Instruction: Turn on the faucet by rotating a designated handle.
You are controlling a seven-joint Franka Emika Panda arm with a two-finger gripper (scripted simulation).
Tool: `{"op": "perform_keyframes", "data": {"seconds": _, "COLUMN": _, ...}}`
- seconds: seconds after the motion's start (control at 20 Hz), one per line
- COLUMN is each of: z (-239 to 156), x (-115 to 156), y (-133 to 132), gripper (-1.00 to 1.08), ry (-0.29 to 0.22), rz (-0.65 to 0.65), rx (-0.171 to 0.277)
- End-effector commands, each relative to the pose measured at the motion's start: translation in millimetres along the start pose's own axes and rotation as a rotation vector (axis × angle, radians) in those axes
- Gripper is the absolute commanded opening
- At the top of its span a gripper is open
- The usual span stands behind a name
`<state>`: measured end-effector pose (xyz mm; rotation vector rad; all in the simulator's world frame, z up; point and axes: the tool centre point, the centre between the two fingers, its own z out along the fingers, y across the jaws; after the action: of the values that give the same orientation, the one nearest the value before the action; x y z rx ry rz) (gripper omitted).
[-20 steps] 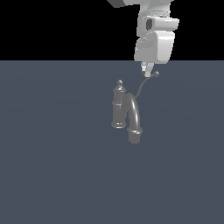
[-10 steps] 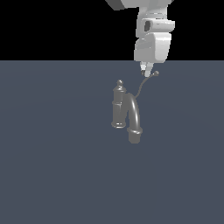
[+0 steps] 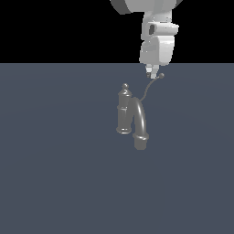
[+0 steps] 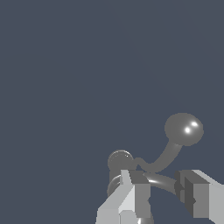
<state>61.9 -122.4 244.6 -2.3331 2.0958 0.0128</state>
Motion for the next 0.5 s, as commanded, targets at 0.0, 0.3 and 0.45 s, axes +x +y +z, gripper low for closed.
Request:
{"op": "perform_keyframes", "data": {"seconds": 0.0, "z": 1, "x": 8, "y": -7, "gripper": -1.0, "ry": 0.004, "rz": 0.01, "rx": 0.003}}
{"op": "perform_keyframes", "data": {"seconds": 0.3, "z": 1, "x": 13, "y": -22, "gripper": -1.0, "ry": 0.006, "rz": 0.018, "rx": 0.003}}
{"op": "perform_keyframes", "data": {"seconds": 0.45, "z": 1, "x": 15, "y": -29, "gripper": -1.0, "ry": 0.007, "rz": 0.022, "rx": 0.002}}
